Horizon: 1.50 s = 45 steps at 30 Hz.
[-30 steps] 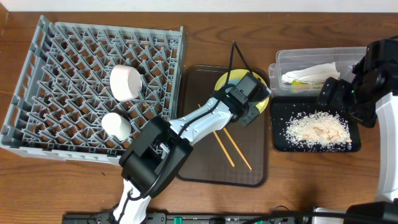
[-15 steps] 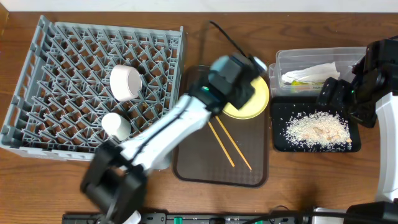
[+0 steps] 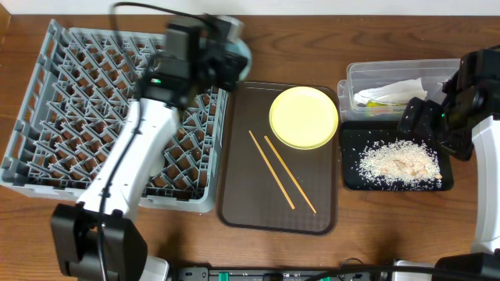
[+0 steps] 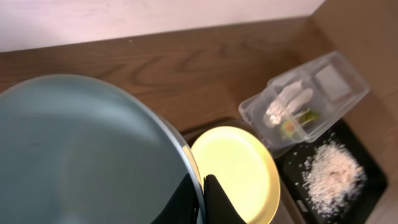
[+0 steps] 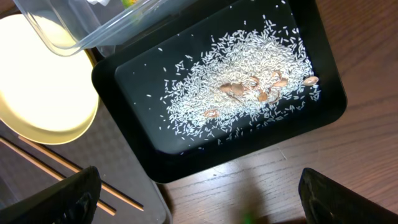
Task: Sort waste into correct bins and load items into the dishwasher
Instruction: 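Carry the blue bowl left and set it in the rack's back row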
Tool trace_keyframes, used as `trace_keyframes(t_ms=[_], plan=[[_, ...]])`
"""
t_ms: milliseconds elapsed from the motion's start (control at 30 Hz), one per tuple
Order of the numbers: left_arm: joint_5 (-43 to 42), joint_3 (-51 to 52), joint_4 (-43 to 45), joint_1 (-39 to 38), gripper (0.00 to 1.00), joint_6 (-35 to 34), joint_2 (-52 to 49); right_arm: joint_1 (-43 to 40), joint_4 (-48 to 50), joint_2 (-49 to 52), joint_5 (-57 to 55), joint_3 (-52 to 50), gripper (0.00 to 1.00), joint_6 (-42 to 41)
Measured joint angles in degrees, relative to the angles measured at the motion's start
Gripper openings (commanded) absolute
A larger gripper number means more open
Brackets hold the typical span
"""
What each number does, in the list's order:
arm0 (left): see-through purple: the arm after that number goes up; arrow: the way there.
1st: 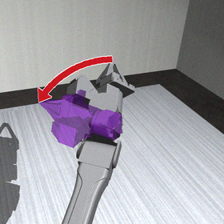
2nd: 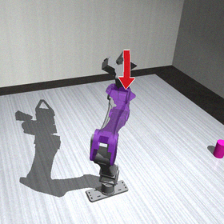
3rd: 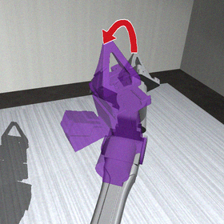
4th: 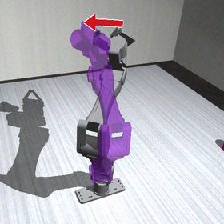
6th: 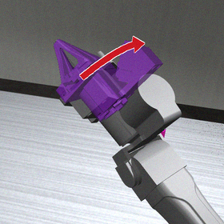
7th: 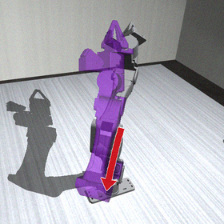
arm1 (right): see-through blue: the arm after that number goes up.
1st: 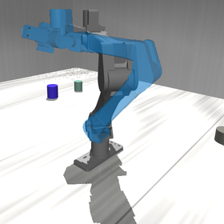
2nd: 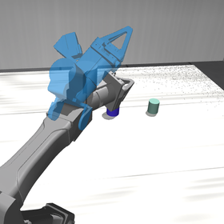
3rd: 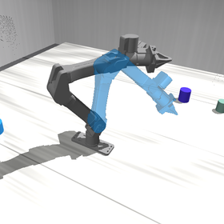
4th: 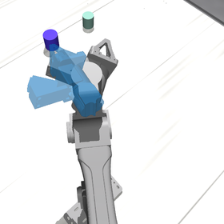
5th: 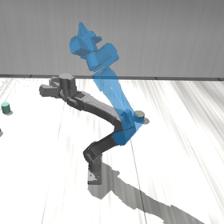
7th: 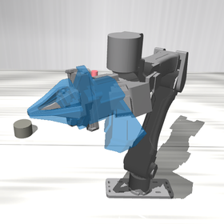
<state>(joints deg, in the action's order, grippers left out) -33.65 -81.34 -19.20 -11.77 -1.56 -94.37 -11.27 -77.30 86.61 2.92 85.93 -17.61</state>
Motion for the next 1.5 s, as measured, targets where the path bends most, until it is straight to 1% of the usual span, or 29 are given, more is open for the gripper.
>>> trace_keyframes(t_ms=[133,267,333,433,567,633,667,733,833,967,1033,1133,1333,1367,1400,1467,1500], plan=[[-6.86,0.0,0.13,6.16,0.08,-1.55,0.0,0.0,-0.02,0.0,0.0,0.0,0.99,0.0],[-13.03,0.0,0.55,9.6,0.08,-2.54,0.0,0.0,-0.02,0.0,0.0,0.0,0.99,0.0],[-16.63,0.02,2.73,10.73,0.08,-3.85,-0.11,0.0,-0.02,0.0,0.0,0.0,0.99,0.0],[-22.03,-0.02,9.64,12.26,0.08,-8.68,-0.98,0.0,-0.24,0.0,0.0,0.0,0.99,0.0],[-27.15,-0.02,21.55,14.95,0.08,-19.87,-5.07,0.0,-0.46,0.0,0.0,0.02,0.99,0.0],[-28.61,-0.02,27.45,16.41,0.08,-27.39,-8.52,0.0,-0.5,0.0,0.0,0.02,0.99,0.0],[-29.59,0.15,30.93,17.35,0.08,-32.35,-10.86,0.0,-0.48,0.0,0.02,0.04,0.99,0.0],[-30.1,0.15,34.16,17.99,0.08,-36.98,-13.14,0.0,-0.48,0.0,0.0,0.04,0.99,0.0],[-31.21,0.15,37.55,19.06,0.07,-46.01,-17.64,0.0,-0.46,0.0,0.0,0.04,0.99,0.0],[-32.24,0.15,38.58,19.3,0.08,-52.89,-22.36,0.0,-0.5,0.0,0.0,0.04,0.99,0.0],[-33.68,0.15,39.19,19.39,0.08,-55.12,-24.0,0.0,-0.66,0.0,0.0,0.04,0.99,0.0],[-34.16,0.04,39.36,19.91,0.08,-56.68,-24.04,0.0,-0.92,0.0,0.0,0.04,0.99,0.0],[-34.14,0.04,39.08,23.12,0.09,-57.2,-24.22,0.0,-0.9,0.0,0.0,0.04,0.99,0.0],[-34.12,0.04,38.71,23.78,0.14,-56.87,-24.26,0.0,-0.9,0.0,0.0,0.04,0.99,-0.02],[-34.14,0.04,37.97,24.3,0.22,-56.35,-24.3,0.0,-0.9,0.0,0.0,0.04,0.99,0.0],[-33.46,0.04,36.52,24.96,0.23,-55.34,-24.39,0.0,-0.92,0.0,0.0,0.04,0.99,-0.02],[-33.33,0.07,35.39,25.29,0.27,-53.99,-24.46,0.0,-0.87,0.0,0.0,0.04,0.99,0.0]])
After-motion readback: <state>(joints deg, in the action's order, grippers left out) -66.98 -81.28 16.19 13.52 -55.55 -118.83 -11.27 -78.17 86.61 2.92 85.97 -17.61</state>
